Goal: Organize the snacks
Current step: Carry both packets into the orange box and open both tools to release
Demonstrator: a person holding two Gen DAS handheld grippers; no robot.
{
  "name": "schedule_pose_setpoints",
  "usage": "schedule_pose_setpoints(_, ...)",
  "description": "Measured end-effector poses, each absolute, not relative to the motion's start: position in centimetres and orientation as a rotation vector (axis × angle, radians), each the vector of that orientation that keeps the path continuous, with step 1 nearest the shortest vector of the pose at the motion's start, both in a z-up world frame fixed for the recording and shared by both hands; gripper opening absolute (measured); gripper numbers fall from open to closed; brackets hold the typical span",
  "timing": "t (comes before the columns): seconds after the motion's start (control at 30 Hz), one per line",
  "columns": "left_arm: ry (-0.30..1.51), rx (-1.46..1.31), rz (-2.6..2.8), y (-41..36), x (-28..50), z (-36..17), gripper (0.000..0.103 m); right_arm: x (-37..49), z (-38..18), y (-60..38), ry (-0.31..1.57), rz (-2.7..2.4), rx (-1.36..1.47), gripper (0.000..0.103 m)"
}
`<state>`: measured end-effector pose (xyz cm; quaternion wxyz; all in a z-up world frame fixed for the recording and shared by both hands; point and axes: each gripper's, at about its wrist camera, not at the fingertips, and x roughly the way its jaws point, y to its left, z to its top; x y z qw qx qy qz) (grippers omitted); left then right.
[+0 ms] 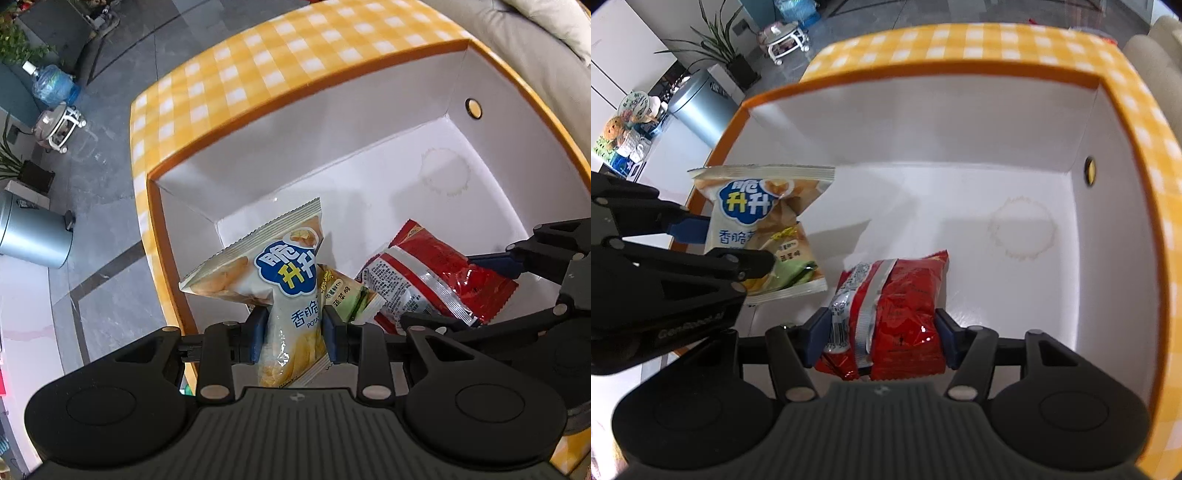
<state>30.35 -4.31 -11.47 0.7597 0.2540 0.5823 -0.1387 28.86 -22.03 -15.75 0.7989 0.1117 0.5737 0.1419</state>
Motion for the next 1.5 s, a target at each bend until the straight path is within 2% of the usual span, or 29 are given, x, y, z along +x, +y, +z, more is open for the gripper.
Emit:
schedule_pose_setpoints(0.4,1.299,0.579,-0.260,-4.4,30.0,-12.4,0.037,29.2,-15.9,-21.4,1.290,0.314,0.211,0.061)
schedule_pose_setpoints(0.53,1.294,0.583,-0.251,-4.4,30.0,-12.4,0.042,29.7,-16.0,-20.6,1.285,0.317,0.182,0.062)
schedule_pose_setpoints(0.63,1.277,0.607,-0.240,-4.6,29.8,-12.1,0.043,29.5,-15.5,-20.4,1.268,0.324,0.172,0.068)
schedule_pose_setpoints(0.8,1.238,0.619,-0.236,-4.8,29.3,-11.1,0.062,29.1,-14.5,-19.7,1.232,0.325,0.121,0.077)
schedule_pose_setpoints(0.9,1.190,0.612,-0.239,-4.7,28.6,-10.1,0.064,28.4,-13.7,-19.7,1.198,0.314,0.070,0.078)
schedule_pose_setpoints(1.0,1.149,0.609,-0.238,-4.6,27.8,-9.0,0.071,27.7,-12.7,-19.7,1.150,0.297,0.019,0.083)
schedule_pose_setpoints(1.27,1.057,0.566,-0.227,-3.8,25.4,-6.2,0.072,25.1,-9.6,-20.3,1.051,0.274,-0.036,0.084)
schedule_pose_setpoints(1.37,1.018,0.542,-0.231,-3.6,24.2,-5.0,0.072,23.8,-8.4,-20.5,1.009,0.273,-0.041,0.089)
schedule_pose_setpoints(1.5,0.971,0.504,-0.241,-3.3,22.2,-3.3,0.072,21.8,-6.9,-20.8,0.965,0.275,-0.041,0.090)
